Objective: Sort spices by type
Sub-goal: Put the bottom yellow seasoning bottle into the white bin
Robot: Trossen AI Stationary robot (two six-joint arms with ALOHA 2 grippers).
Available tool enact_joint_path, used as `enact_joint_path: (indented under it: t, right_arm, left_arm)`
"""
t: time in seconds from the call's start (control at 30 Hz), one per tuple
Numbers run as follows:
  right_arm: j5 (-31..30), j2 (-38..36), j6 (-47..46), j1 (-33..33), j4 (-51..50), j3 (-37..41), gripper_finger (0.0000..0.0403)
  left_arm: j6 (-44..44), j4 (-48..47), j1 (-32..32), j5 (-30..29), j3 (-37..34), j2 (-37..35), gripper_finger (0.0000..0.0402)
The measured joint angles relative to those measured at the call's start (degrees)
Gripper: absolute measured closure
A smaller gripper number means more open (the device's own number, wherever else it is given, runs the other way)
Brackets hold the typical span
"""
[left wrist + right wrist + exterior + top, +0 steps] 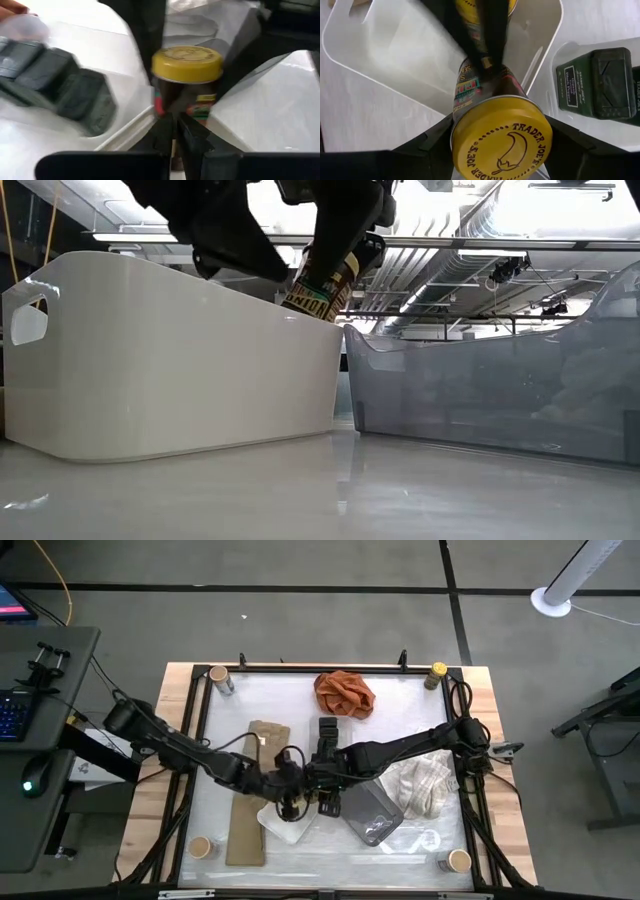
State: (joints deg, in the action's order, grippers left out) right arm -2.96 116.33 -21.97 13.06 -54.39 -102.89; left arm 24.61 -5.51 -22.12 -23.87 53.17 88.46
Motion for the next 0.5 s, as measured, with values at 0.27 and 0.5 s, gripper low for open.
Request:
enact_joint_path:
  t: [0.27, 0.5]
  right_arm:
    - [0.2, 0.0, 0.4, 0.1, -1.4, 0.2, 0.0169]
    - [0.2, 0.0, 0.7, 0.0, -1.9, 0.2, 0.0169]
  left_arm:
    - [1.0, 4.4, -0.4, -0.4, 0.0, 3.7, 0.0400]
    - [0.8, 4.3, -0.3, -0.6, 0.1, 4.2, 0.0401]
